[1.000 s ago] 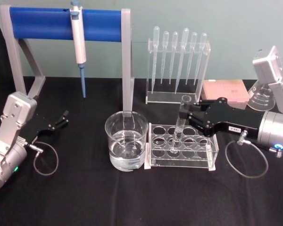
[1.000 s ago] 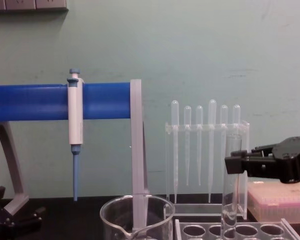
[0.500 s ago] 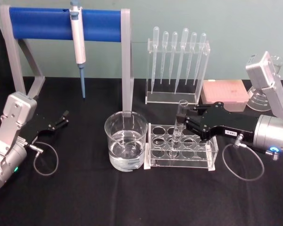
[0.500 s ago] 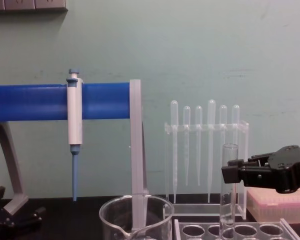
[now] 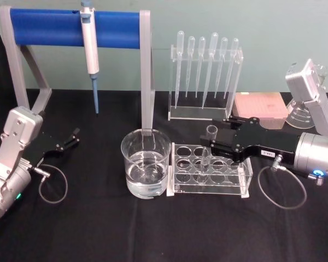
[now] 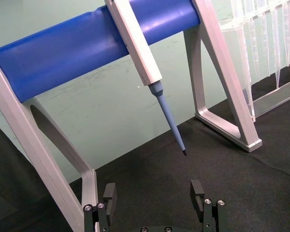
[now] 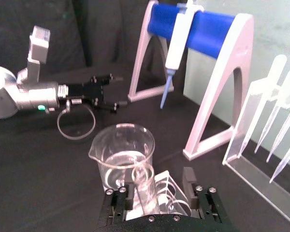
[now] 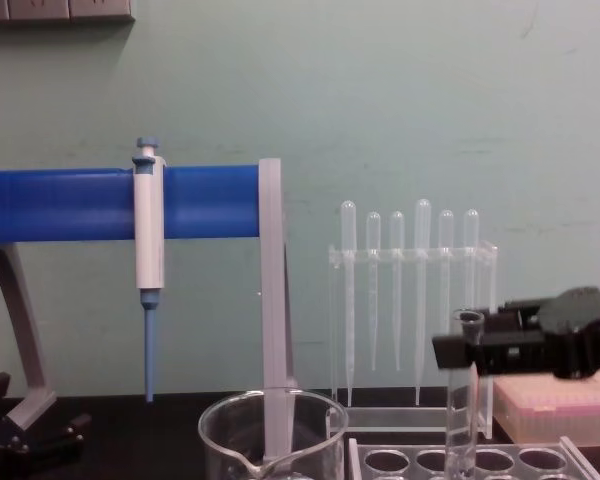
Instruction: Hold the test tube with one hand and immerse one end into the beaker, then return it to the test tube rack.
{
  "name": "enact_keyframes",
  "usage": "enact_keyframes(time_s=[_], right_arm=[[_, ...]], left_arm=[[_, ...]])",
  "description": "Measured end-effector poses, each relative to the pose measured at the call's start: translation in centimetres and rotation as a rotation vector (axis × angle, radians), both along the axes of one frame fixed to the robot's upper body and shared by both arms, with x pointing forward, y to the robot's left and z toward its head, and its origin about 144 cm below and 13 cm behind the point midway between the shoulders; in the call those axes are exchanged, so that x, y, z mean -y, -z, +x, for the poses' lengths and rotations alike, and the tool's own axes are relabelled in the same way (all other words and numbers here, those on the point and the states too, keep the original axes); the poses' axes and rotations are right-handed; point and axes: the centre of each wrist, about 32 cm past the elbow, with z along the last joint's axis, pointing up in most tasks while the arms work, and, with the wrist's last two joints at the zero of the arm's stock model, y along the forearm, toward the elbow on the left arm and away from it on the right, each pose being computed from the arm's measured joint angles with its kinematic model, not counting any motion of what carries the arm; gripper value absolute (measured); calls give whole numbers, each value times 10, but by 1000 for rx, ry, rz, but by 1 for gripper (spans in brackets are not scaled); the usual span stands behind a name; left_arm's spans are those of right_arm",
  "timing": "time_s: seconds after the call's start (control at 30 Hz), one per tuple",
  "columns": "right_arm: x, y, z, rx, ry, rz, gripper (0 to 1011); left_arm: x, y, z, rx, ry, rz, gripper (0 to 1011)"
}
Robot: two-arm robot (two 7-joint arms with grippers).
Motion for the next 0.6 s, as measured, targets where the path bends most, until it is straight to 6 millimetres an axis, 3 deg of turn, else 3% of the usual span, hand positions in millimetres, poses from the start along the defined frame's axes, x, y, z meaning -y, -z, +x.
enact_keyframes(time_s=[0.3, 0.5, 0.6], right_arm=[[10, -20, -13, 43, 33, 140, 875], [11, -28, -25, 80, 186, 225, 1002], [10, -25, -28, 91, 274, 240, 1002]], left_arm=[[0, 0, 0, 0, 0, 0, 1000], [0, 0, 0, 0, 0, 0, 1000], [0, 0, 0, 0, 0, 0, 1000]])
